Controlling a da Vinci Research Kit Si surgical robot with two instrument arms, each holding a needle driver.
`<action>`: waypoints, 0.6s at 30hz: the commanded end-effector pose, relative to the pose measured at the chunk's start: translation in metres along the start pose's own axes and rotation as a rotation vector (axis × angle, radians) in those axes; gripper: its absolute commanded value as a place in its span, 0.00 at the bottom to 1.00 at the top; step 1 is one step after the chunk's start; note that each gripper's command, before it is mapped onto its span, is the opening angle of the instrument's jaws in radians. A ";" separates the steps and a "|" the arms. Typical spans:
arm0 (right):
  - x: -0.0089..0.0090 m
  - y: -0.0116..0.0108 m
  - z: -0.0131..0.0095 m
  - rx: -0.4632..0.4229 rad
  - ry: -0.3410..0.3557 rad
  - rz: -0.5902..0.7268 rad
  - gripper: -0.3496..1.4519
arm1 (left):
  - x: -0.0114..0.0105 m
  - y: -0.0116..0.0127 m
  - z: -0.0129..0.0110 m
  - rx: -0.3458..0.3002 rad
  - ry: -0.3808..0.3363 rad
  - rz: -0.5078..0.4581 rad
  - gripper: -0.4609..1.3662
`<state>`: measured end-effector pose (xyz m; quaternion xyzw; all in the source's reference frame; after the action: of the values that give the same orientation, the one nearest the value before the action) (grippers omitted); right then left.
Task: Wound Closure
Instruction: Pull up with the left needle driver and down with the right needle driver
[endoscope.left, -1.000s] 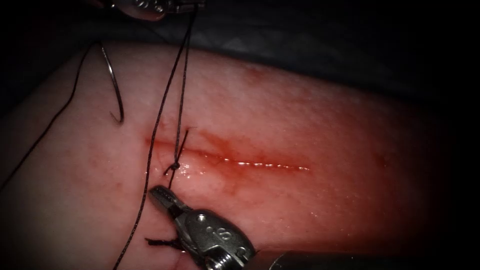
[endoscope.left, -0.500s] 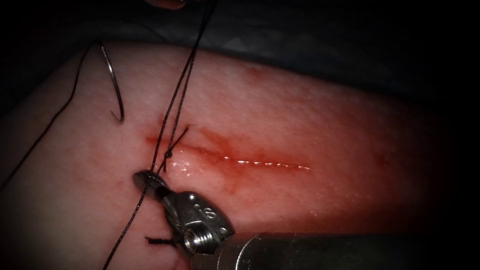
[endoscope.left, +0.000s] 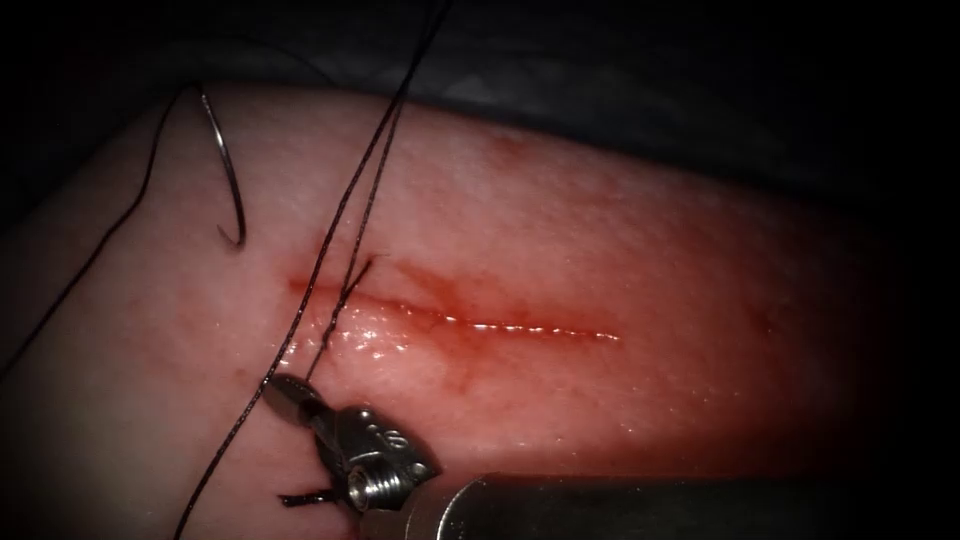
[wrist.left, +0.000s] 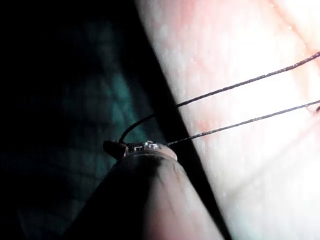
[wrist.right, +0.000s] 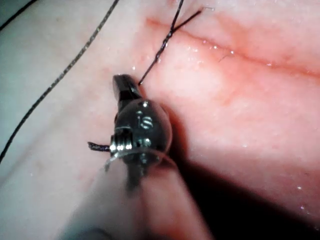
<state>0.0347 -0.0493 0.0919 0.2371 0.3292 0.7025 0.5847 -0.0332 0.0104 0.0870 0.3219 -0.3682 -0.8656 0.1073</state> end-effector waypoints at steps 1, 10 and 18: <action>-0.0001 -0.0003 0.0000 0.006 -0.011 0.015 0.00 | 0.0005 0.0001 0.0004 -0.004 -0.002 0.013 0.06; -0.0020 -0.0043 -0.0029 0.060 -0.037 0.029 0.00 | 0.0029 -0.0015 0.0044 0.005 0.003 0.044 0.06; -0.0026 -0.0056 -0.0035 0.081 -0.047 0.041 0.00 | 0.0041 -0.0014 0.0059 0.002 0.011 0.049 0.06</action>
<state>0.0364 -0.0520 0.0855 0.2872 0.3381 0.6934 0.5678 -0.0401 0.0130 0.0872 0.3181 -0.3794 -0.8593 0.1288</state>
